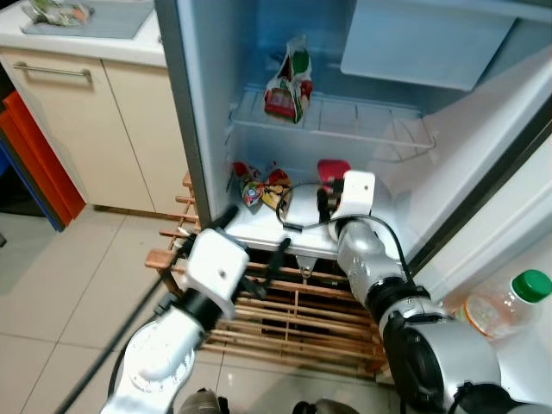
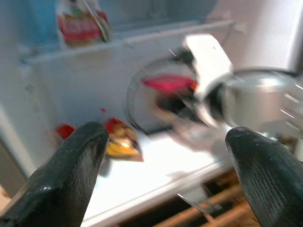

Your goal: Restocking fridge

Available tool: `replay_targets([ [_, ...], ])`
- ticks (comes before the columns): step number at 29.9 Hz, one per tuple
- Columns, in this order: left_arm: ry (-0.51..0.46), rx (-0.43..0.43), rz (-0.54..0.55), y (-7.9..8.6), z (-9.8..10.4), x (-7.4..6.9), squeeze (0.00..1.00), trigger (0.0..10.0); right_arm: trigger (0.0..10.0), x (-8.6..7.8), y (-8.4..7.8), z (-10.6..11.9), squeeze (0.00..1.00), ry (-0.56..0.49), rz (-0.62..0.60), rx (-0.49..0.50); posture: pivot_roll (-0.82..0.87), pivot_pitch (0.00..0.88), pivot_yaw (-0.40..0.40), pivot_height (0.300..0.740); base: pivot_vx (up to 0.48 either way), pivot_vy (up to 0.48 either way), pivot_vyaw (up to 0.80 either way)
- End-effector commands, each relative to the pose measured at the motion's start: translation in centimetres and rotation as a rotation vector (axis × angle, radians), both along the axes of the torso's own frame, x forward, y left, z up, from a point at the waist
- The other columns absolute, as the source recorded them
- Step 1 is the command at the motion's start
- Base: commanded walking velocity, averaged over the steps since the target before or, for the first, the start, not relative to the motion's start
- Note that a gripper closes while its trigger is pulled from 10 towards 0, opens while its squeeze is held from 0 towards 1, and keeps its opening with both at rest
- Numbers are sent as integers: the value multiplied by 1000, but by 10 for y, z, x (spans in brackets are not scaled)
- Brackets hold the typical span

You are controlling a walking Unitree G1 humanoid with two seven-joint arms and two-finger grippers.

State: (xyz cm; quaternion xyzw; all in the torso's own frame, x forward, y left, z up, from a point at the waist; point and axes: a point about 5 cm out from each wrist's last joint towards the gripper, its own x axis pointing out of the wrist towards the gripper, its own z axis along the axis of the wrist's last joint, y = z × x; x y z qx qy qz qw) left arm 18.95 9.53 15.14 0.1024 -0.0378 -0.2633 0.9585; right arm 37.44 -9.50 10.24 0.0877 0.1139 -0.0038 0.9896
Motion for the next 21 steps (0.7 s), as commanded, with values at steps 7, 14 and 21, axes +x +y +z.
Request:
replay_targets([
  [7, -3, 22, 61, 6, 6, -8, 0, 10000, 0, 4, 27, 11, 0, 14, 85, 67, 243, 175, -106, 740, 0, 0, 0],
  [14, 6, 35, 79, 7, 7, -15, 0, 10000, 10000, -7, 42, -5, 1000, 75, 119, 98, 250, 193, -115, 740, 0, 0, 0],
  [21, -3, 52, 70, 7, 9, -11, 0, 10000, 10000, -5, 48, 2, 1000, 48, 125, 155, 239, 184, -107, 740, 0, 0, 0],
])
